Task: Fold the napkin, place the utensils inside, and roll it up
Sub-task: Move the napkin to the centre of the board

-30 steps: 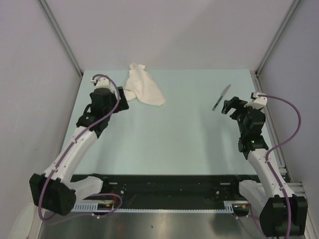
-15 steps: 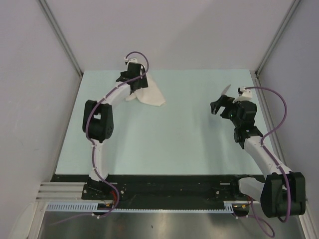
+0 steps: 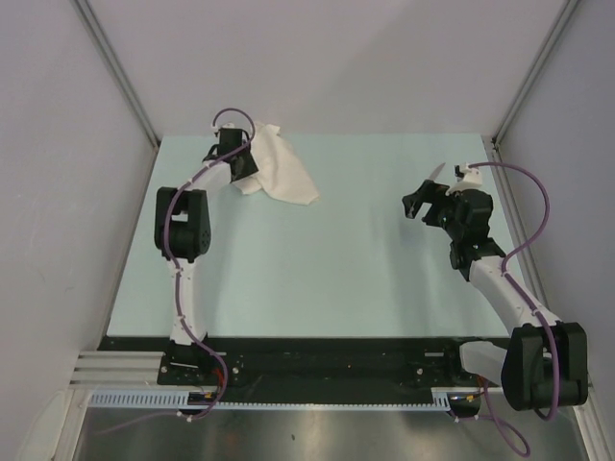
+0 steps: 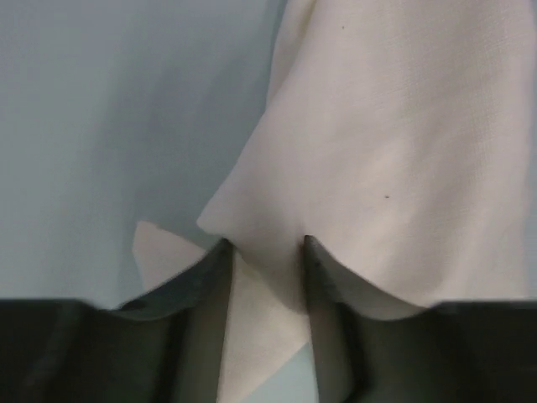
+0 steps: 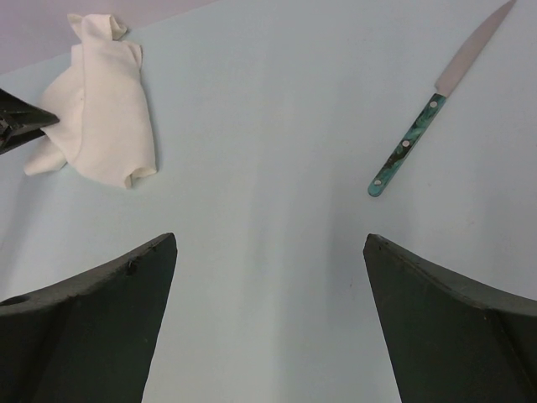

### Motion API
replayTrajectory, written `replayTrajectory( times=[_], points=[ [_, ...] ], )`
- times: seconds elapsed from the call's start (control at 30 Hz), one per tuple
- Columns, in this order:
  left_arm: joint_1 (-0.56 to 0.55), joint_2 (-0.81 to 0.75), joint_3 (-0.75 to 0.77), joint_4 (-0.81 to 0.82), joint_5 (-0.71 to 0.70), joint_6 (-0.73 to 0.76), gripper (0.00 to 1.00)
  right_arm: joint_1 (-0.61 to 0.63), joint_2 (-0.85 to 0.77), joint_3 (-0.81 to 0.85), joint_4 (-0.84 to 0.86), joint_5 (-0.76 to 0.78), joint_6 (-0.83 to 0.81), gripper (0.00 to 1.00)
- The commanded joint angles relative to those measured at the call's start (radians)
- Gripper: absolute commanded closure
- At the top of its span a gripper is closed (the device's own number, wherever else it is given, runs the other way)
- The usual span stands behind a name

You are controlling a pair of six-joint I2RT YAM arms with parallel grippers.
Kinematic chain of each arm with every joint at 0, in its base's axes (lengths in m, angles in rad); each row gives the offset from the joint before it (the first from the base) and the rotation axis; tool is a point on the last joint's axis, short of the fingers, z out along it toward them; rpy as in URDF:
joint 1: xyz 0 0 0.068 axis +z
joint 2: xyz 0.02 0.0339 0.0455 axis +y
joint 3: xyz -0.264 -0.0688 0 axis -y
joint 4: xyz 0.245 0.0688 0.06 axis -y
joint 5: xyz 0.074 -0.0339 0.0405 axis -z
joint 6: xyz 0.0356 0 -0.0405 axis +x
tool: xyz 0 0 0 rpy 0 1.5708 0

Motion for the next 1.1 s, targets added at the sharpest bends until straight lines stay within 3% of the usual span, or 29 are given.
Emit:
replayTrajectory(
  times=[0.0,0.1,0.23,0.33,0.43,0.57,0.63,0.67,0.77,0.93,1.07],
  points=[
    [-0.007,0.012,0.071,0.102,0.106,0.010,0.72,0.009,-0.014,0.049,0.004,-0.016,0.008,0.00],
    [-0.007,-0.011,0.099,0.100,0.145,0.050,0.99,0.016,-0.030,0.054,-0.010,-0.009,0.006,0.00],
    [-0.033,-0.190,-0.027,0.192,0.191,0.105,1.00,0.033,-0.040,0.059,-0.018,0.001,0.009,0.00],
    [-0.105,-0.418,-0.214,0.285,0.194,0.154,1.00,0.050,-0.031,0.066,-0.013,0.009,0.018,0.00],
    [-0.237,-0.615,-0.434,0.330,0.168,0.147,0.99,0.078,0.002,0.086,-0.005,0.014,0.028,0.00],
    [-0.526,-0.723,-0.778,0.428,0.189,0.133,0.95,0.113,0.039,0.114,-0.021,0.035,0.031,0.00],
    [-0.616,-0.688,-0.826,0.406,0.275,0.154,0.71,0.119,0.050,0.121,-0.028,0.046,0.034,0.00],
    [-0.679,-0.675,-0.828,0.372,0.290,0.163,0.51,0.121,0.059,0.125,-0.042,0.047,0.034,0.00],
    [-0.715,-0.710,-0.881,0.261,0.234,0.148,0.27,0.122,0.058,0.134,-0.077,0.055,0.023,0.00],
    [-0.695,-0.925,-0.918,0.122,-0.040,0.168,0.10,0.131,0.042,0.105,-0.094,0.060,0.025,0.00],
    [-0.656,-1.068,-0.978,0.102,-0.148,0.137,0.05,0.171,0.074,0.080,-0.102,0.041,0.011,0.00]
  ],
)
